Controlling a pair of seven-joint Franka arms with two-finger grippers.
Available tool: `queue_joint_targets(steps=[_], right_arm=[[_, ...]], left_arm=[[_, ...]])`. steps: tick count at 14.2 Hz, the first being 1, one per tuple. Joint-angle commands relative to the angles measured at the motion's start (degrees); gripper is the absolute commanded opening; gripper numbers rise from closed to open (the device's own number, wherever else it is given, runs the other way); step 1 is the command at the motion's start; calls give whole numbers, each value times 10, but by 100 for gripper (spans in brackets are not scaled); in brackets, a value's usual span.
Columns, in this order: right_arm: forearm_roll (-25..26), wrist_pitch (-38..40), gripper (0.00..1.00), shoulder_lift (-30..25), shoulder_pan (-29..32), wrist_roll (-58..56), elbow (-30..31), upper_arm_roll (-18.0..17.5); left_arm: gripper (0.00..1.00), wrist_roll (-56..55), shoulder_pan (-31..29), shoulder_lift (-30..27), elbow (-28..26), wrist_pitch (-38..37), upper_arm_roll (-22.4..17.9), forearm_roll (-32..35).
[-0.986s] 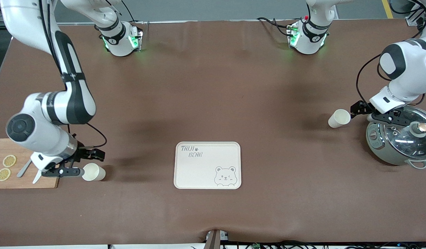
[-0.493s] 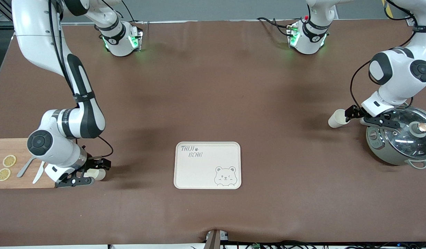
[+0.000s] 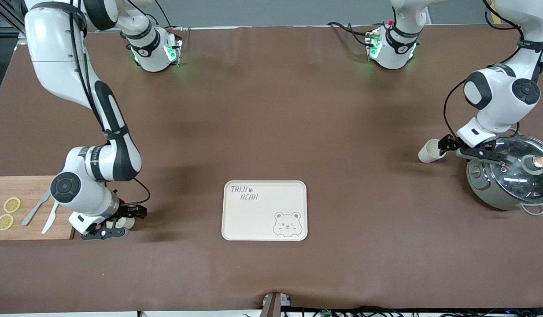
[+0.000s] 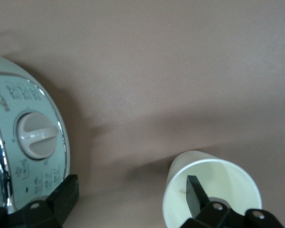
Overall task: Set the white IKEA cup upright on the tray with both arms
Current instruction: 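Close both grippers on the rims of the two white cups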
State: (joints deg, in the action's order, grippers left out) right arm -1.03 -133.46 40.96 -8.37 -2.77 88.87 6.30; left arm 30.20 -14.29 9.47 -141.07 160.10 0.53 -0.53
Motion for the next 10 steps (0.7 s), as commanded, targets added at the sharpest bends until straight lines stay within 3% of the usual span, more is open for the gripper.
queue_joint_targets(steps=[1, 3, 5, 7, 8, 9, 10], right_arm=[[0, 7, 40, 4, 6, -7, -11, -2], [0, 7, 22, 4, 6, -7, -10, -2], [0, 7, 17, 4, 8, -7, -10, -2], [1, 7, 5, 4, 7, -7, -10, -2], [1, 7, 0, 4, 7, -7, -11, -2], [1, 7, 0, 4, 6, -7, -12, -2], [1, 7, 0, 4, 6, -8, -14, -2]], left_arm=[[100, 15, -4, 2, -18, 34, 6, -12], [100, 15, -4, 3, -22, 40, 7, -12], [100, 15, -4, 4, -25, 41, 7, -12], [100, 24, 0, 12, -23, 41, 9, -11], [78, 21, 0, 19, -22, 43, 19, -13], [1, 30, -4, 20, -19, 44, 20, -9], [0, 35, -5, 23, -18, 44, 21, -9]])
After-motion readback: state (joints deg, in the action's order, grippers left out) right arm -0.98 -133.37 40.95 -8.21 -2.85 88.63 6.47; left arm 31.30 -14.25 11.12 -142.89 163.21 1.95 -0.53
